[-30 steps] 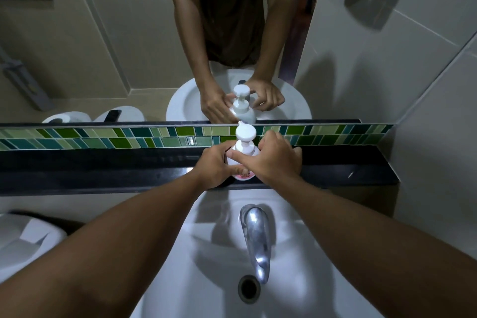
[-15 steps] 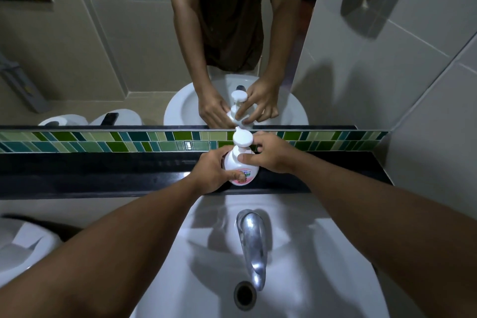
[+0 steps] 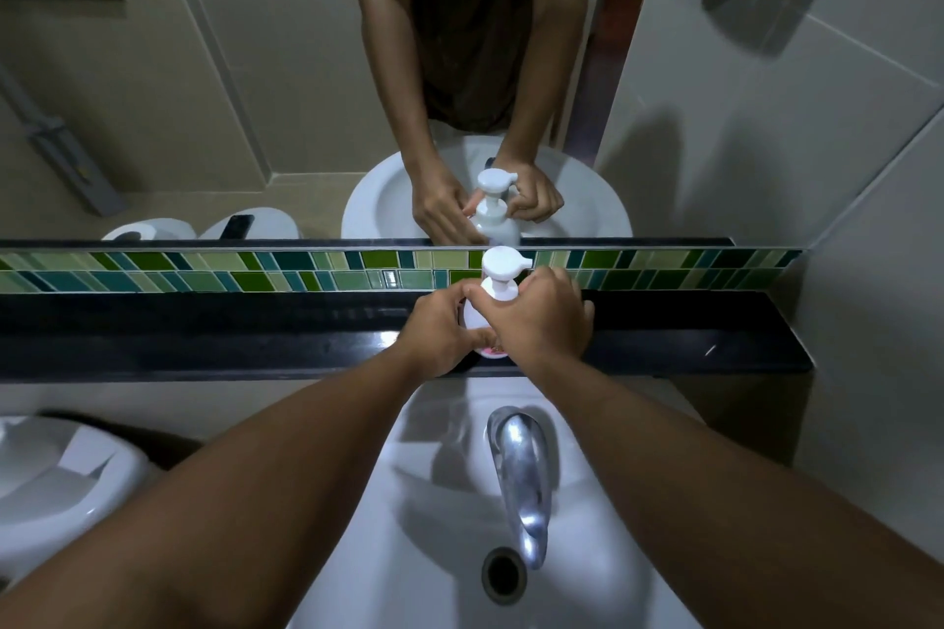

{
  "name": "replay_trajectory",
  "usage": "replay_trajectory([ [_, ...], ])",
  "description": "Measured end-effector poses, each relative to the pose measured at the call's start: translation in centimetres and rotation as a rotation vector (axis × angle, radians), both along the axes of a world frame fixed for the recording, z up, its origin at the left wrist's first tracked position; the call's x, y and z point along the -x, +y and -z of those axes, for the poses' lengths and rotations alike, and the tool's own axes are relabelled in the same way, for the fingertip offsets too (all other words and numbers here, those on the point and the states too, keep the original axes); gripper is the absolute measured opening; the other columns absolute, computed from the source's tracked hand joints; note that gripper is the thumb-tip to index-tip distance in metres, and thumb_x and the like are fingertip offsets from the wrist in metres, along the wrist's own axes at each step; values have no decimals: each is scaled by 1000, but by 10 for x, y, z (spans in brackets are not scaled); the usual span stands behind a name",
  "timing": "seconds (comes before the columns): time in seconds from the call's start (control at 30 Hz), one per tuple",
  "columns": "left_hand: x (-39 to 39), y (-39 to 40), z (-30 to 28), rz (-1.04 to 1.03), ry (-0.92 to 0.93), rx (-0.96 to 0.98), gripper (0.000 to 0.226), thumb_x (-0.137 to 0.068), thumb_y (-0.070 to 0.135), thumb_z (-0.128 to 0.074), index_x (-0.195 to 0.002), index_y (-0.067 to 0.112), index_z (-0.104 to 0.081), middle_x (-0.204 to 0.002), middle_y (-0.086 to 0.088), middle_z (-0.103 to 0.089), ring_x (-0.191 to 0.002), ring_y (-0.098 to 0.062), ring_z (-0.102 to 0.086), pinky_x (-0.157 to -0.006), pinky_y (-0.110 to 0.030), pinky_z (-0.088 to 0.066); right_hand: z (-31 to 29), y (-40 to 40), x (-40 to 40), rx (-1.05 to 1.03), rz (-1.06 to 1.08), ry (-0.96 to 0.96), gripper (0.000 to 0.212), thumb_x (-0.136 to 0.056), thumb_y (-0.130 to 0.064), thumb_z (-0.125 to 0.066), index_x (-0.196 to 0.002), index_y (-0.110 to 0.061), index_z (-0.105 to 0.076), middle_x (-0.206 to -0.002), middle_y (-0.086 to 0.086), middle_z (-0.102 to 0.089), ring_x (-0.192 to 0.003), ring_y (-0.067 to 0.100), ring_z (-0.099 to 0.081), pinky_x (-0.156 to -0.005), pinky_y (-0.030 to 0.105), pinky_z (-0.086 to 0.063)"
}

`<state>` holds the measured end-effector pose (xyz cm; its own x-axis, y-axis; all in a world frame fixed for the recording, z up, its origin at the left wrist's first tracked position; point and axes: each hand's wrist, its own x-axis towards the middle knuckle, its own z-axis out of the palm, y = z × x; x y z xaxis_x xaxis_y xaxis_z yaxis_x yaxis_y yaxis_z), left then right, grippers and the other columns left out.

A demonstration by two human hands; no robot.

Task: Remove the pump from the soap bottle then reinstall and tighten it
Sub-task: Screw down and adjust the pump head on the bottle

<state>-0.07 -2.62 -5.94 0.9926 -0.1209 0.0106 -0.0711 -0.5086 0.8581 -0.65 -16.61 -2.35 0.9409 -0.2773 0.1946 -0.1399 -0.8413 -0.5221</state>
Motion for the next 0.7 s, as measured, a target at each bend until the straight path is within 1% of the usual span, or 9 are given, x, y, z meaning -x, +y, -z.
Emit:
replay_trajectory([
  [0.07, 0, -1, 0, -7, 12, 4, 52, -68, 22, -93, -115, 28, -71, -102, 10, -77, -97, -14, -70, -88, -30, -56, -2, 0, 3, 18, 29, 14, 82, -58, -93, -56, -90, -18, -64, -104, 2, -65, -104, 27, -57, -87, 44, -38],
  [0.17, 1, 1, -3, 43, 25, 33, 56, -67, 23, -95, -117, 32, -71, -106, 18, -76, -101, 8, -66, -88, -12, -49, -9, -13, 5, 22, -58, 52, 87, -51, -101, -50, -89, -23, -55, -101, -4, -59, -101, 23, -54, -88, 47, -40],
  [0.23, 0, 4, -6, 73, 22, 33, 58, -66, 23, -96, -118, 33, -72, -107, 16, -77, -102, 7, -66, -86, -7, -46, -11, -28, 2, -68, -169, 45, 82, -49, -98, -57, -93, -28, -49, -103, -8, -56, -101, 19, -54, -89, 48, -42],
  [0.37, -2, 4, -7, 99, 32, 32, 61, -66, 19, -96, -120, 30, -71, -106, 10, -77, -100, -5, -70, -88, -17, -51, -17, -57, -17, -299, -546, 102, 86, -58, -74, -79, -128, -29, -56, -124, -7, -49, -114, 10, -55, -100, 46, -48],
  [0.47, -4, 4, -6, 106, 30, 24, 65, -64, 23, -97, -123, 28, -70, -108, 10, -77, -104, -8, -71, -94, -25, -53, -29, -64, -32, -304, -739, 268, 92, -72, -52, -88, -150, -29, -45, -141, -3, -40, -124, 10, -50, -107, 37, -45],
  [0.53, -5, 5, -5, 119, 29, 23, 65, -64, 23, -97, -123, 27, -70, -109, 9, -78, -105, -9, -71, -95, -25, -53, -34, -64, -39, -251, -807, 329, 89, -79, -41, -87, -153, -30, -40, -142, -3, -37, -110, 0, -50, -96, 23, -43],
  [0.6, -6, 6, -5, 126, 28, 17, 65, -64, 22, -97, -123, 27, -70, -108, 10, -78, -104, -8, -72, -95, -25, -54, -38, -63, -43, -221, -837, 362, 75, -84, -31, -84, -149, -23, -48, -131, -5, -43, -87, -11, -51, -79, 8, -39],
  [0.67, -6, 6, -5, 132, 29, 9, 65, -64, 23, -97, -124, 28, -70, -108, 10, -78, -103, -7, -72, -95, -26, -54, -35, -62, -44, -254, -847, 384, 57, -86, -25, -83, -138, -16, -59, -115, -10, -57, -76, -16, -55, -72, 8, -41],
  [0.7, -6, 6, -4, 132, 29, 10, 65, -64, 24, -96, -124, 28, -70, -108, 10, -78, -103, -6, -72, -95, -26, -54, -34, -61, -42, -272, -840, 387, 50, -85, -26, -83, -130, -16, -64, -107, -12, -64, -77, -15, -59, -75, 14, -45],
])
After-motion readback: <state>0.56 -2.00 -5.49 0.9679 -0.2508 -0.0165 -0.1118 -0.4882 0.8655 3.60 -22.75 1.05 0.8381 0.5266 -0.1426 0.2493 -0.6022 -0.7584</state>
